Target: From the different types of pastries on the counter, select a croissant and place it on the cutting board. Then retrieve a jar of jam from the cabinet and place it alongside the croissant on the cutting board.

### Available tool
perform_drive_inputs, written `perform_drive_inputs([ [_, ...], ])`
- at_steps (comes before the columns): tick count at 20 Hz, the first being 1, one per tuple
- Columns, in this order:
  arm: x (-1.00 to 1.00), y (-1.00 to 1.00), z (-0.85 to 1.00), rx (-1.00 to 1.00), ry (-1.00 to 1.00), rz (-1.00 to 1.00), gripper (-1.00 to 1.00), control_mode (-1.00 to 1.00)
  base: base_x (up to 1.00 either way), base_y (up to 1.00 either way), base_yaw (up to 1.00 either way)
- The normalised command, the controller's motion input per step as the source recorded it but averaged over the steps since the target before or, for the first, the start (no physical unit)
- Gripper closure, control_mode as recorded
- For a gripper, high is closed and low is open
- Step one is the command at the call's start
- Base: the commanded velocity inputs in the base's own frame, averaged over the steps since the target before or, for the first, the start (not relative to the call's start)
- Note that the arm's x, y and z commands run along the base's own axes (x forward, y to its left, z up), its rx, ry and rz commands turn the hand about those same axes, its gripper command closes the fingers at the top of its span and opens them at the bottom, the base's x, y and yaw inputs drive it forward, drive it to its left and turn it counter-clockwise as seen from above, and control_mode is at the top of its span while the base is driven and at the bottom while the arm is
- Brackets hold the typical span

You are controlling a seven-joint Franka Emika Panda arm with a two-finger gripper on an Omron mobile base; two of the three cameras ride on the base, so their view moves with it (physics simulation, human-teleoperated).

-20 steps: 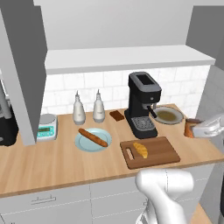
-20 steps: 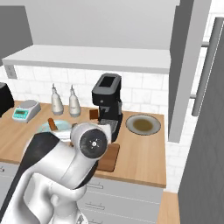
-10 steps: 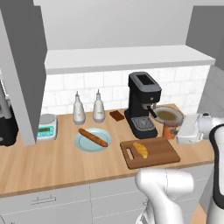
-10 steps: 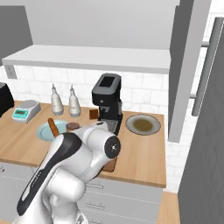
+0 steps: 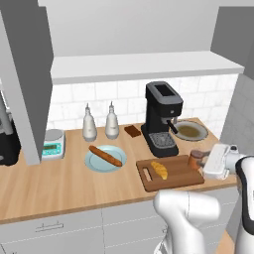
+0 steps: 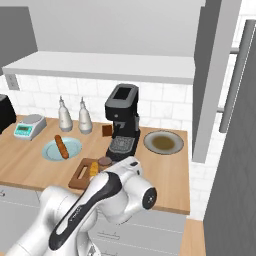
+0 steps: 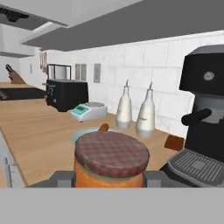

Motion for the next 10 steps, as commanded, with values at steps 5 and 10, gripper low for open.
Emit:
perform_drive_inputs([
  [5, 0.16, 0.09, -0.43, -0.05, -0.11, 0.0, 1.0, -1.0, 0.0, 0.0, 0.0],
  [10, 0.36, 0.32, -0.61, -0.14, -0.17, 0.0, 1.0, -1.0, 0.0, 0.0, 0.0],
])
